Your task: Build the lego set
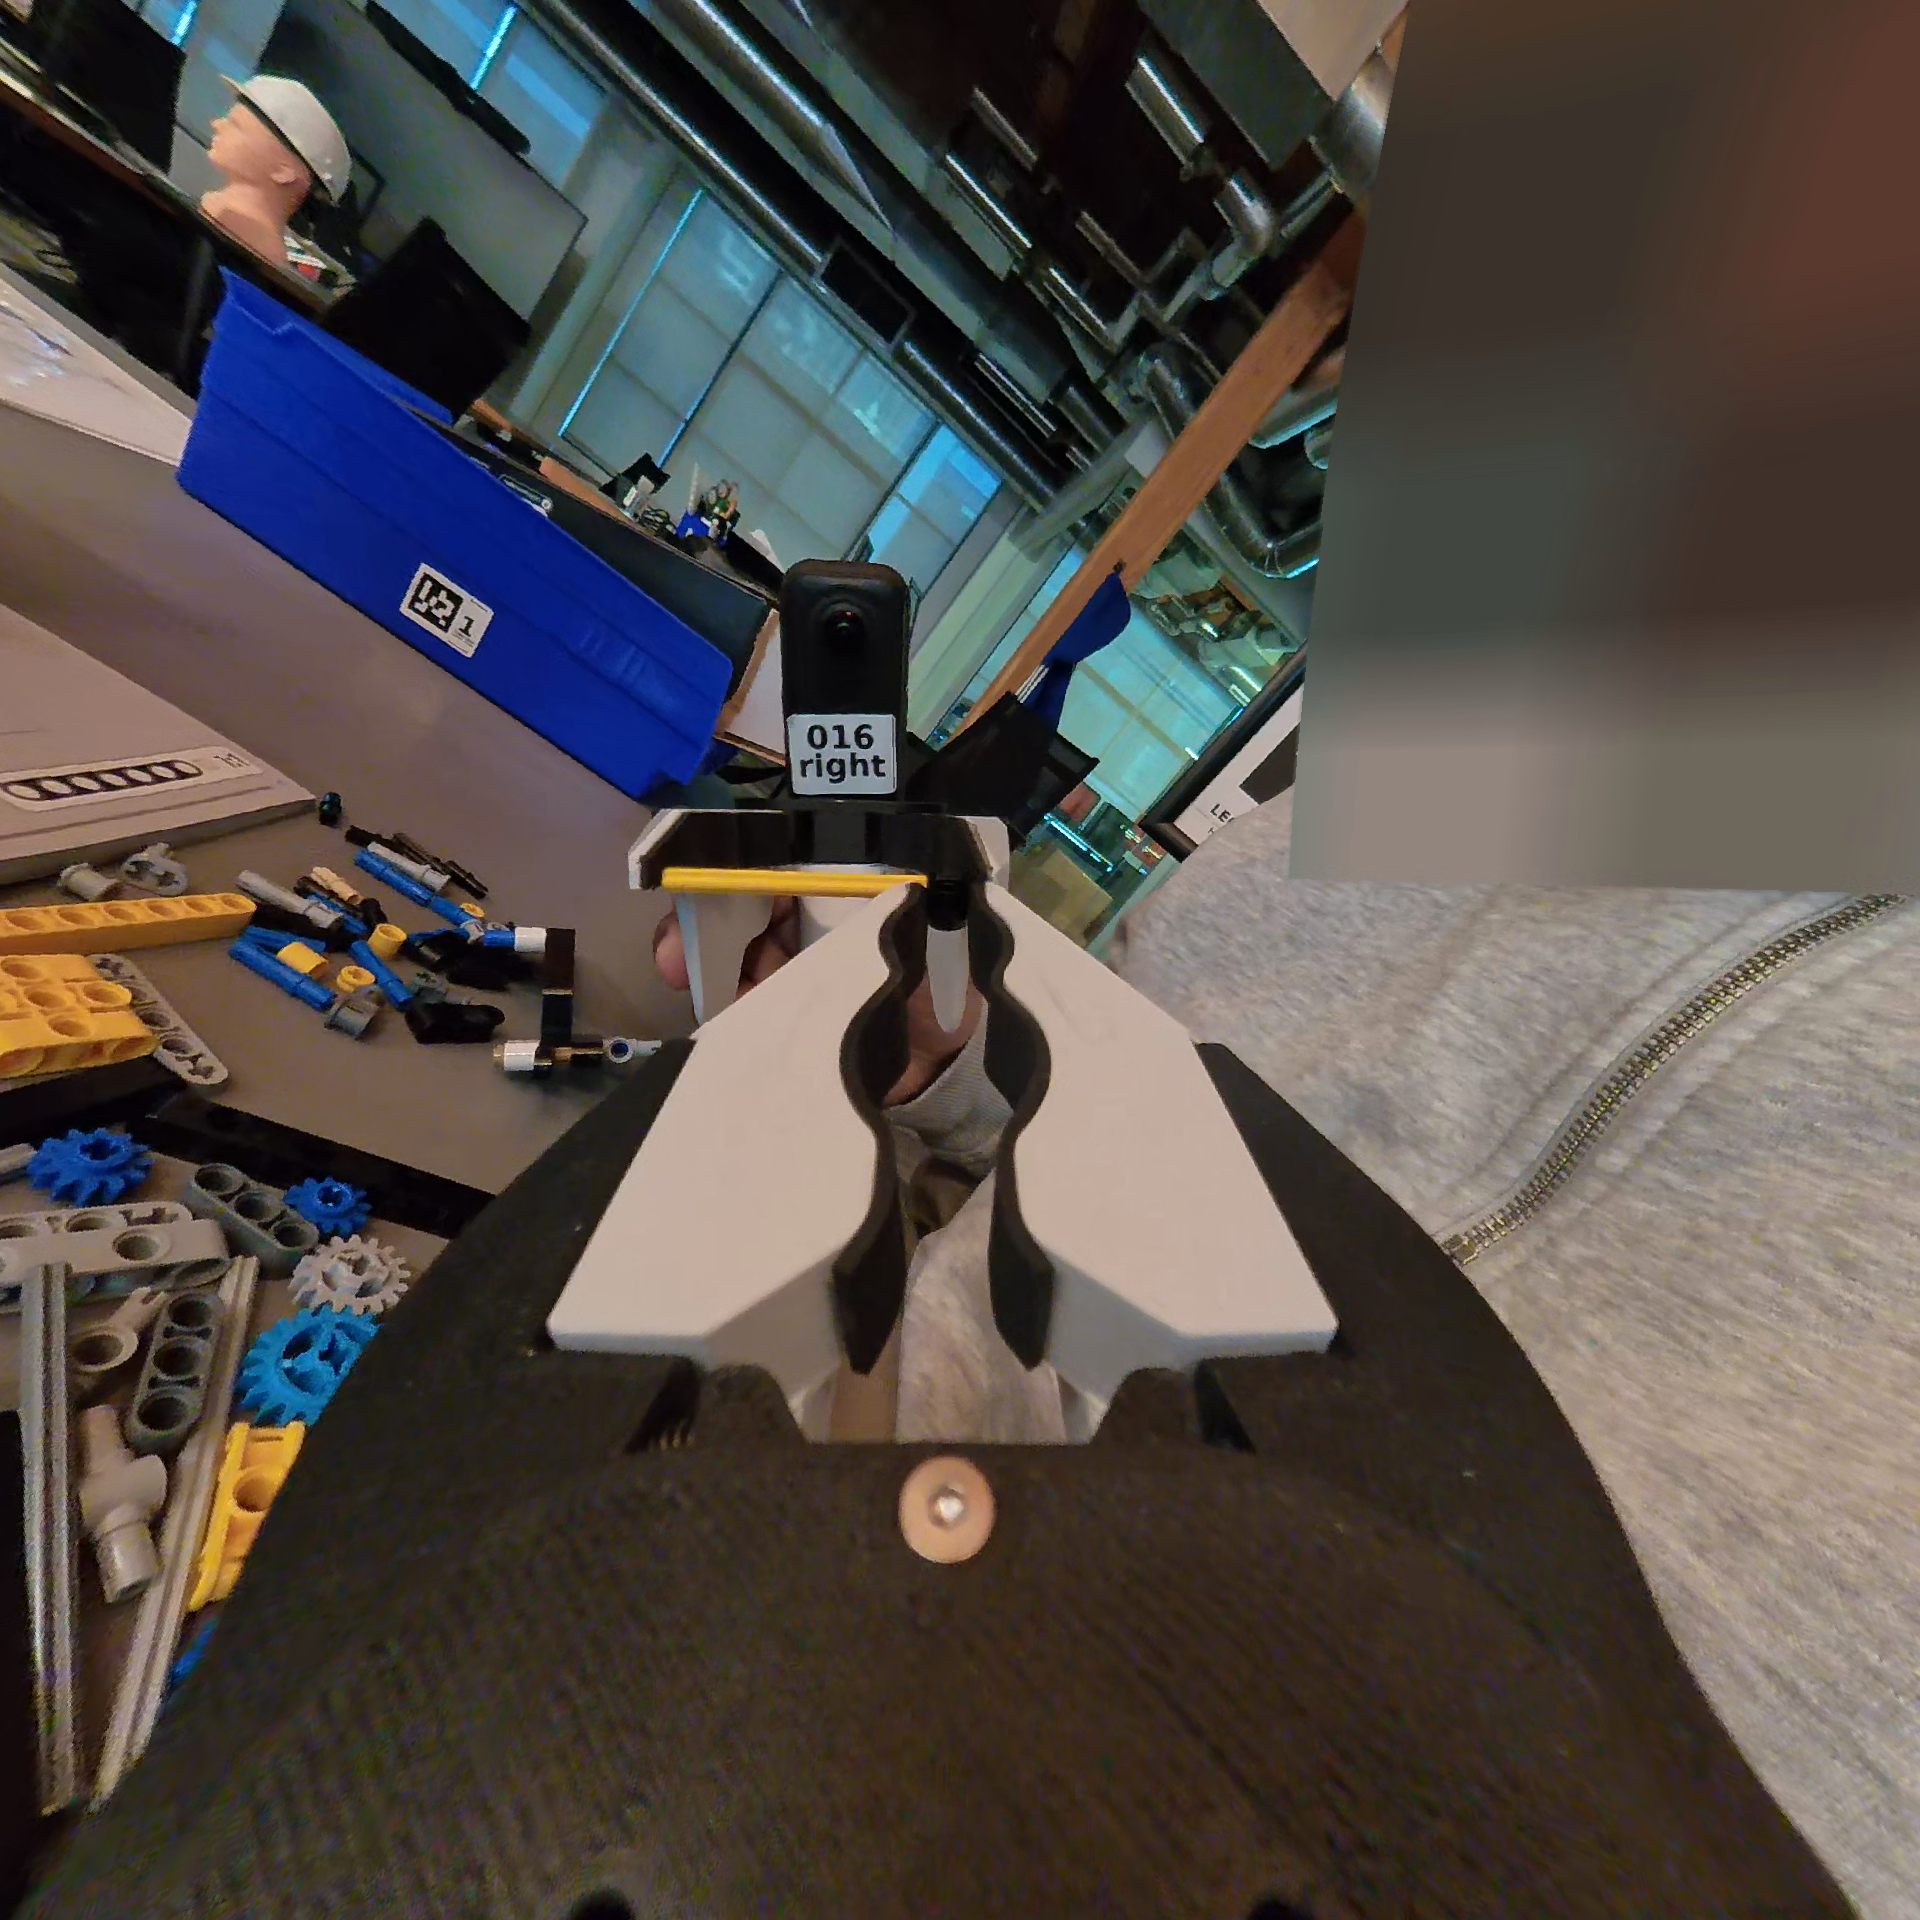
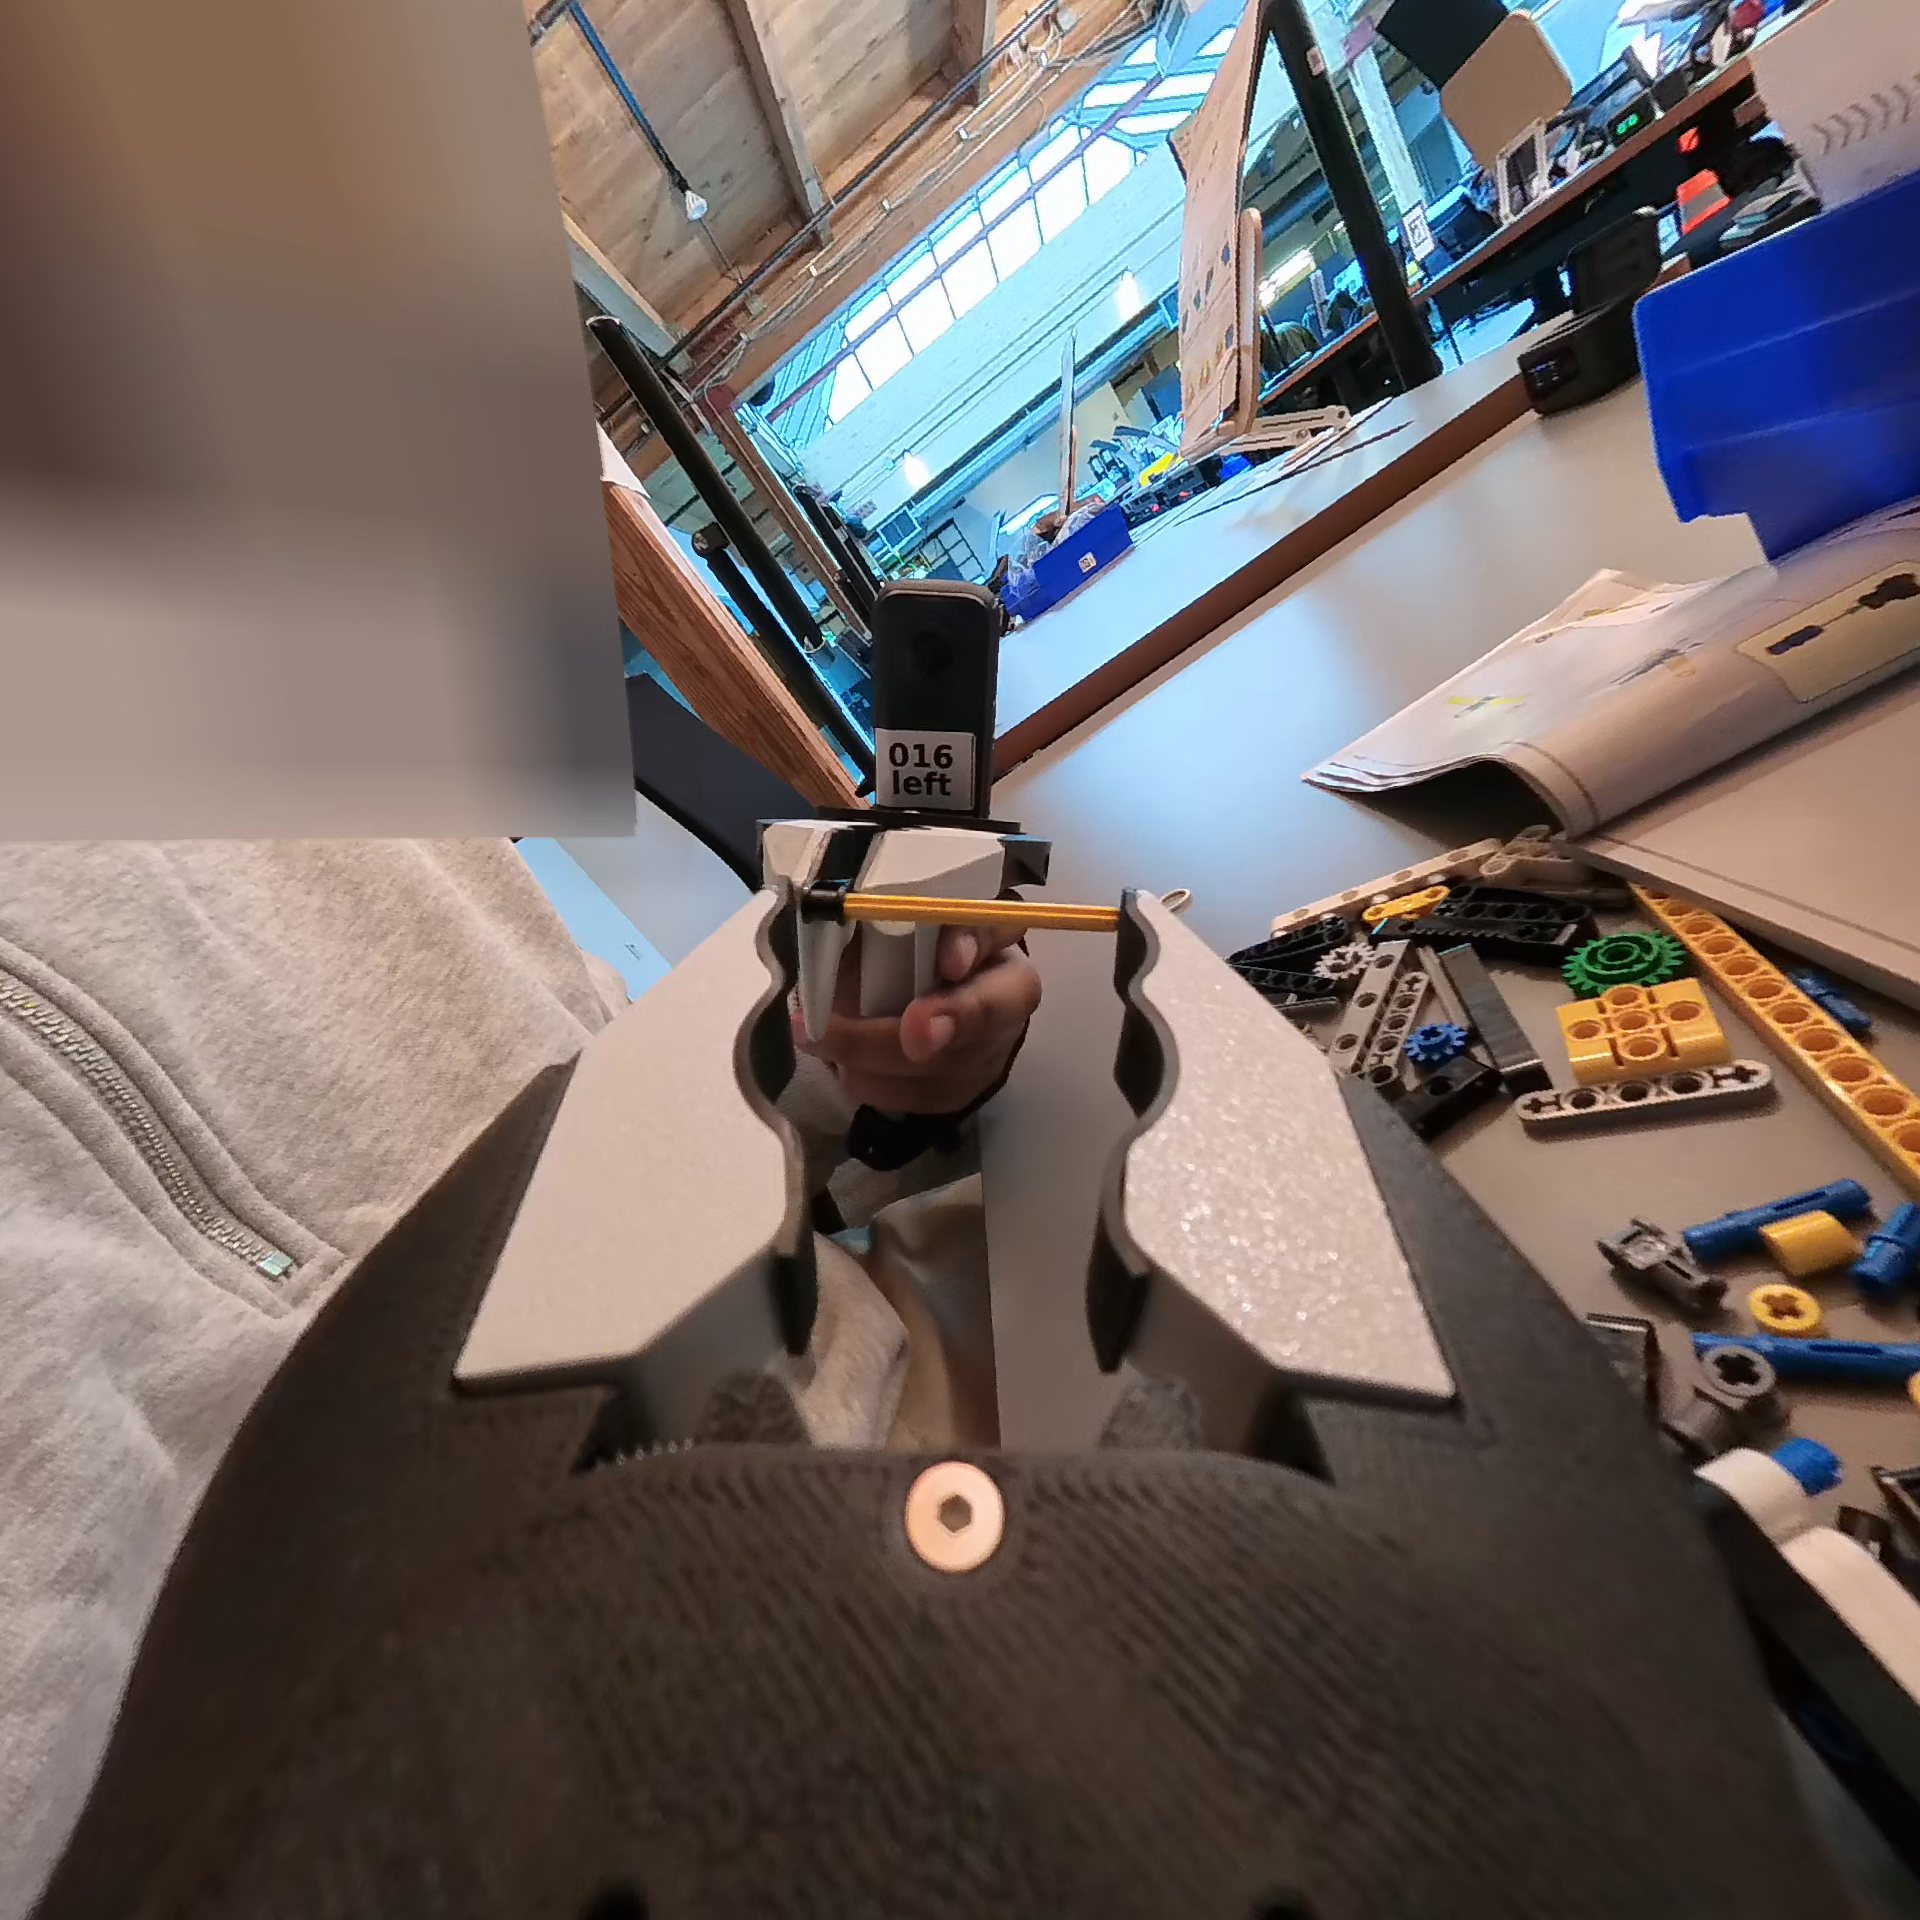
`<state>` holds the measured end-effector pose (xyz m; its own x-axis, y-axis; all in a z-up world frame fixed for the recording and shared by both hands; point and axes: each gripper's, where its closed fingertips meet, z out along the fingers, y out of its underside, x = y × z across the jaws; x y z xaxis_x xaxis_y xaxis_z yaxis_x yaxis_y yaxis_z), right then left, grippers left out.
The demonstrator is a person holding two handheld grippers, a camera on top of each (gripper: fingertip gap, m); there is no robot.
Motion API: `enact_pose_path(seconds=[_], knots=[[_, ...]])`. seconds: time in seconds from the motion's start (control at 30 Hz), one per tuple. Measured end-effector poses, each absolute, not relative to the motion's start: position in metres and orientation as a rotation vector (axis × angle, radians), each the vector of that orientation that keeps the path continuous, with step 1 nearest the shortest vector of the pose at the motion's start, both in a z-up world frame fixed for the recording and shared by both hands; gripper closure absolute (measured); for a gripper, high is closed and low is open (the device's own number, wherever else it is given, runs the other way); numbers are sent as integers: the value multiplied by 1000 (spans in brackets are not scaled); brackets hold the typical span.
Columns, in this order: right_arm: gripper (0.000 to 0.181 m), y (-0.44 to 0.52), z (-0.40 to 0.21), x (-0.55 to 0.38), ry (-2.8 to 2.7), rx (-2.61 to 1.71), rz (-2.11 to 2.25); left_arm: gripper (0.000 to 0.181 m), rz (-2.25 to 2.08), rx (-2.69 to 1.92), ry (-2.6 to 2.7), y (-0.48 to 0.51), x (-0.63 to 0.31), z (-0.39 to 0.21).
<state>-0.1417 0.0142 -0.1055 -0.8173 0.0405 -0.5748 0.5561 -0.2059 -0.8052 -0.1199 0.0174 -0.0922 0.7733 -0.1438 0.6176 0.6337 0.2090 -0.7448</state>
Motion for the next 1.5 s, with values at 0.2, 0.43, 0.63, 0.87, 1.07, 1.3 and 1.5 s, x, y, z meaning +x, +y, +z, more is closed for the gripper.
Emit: enact_pose_path(seconds=[0.2,0.43,0.63,0.87,1.07,1.3,1.5], knots=[[115,13,-104,-138,1705,672,-2083,177,-573,-1247,-463,17,-120,-91],[121,14,-104,-141,1703,683,-2088,177,-578,-1241,-458,17,-119,-90],[122,14,-105,-141,1710,687,-2088,177,-580,-1240,-458,16,-119,-90],[123,14,-105,-141,1716,684,-2087,177,-582,-1241,-457,17,-119,-90],[123,14,-105,-141,1717,685,-2085,177,-570,-1248,-457,17,-119,-91],[122,14,-105,-142,1720,689,-2093,177,-570,-1256,-456,18,-118,-92],[122,15,-104,-142,1715,690,-2095,177,-559,-1257,-456,18,-119,-92]])
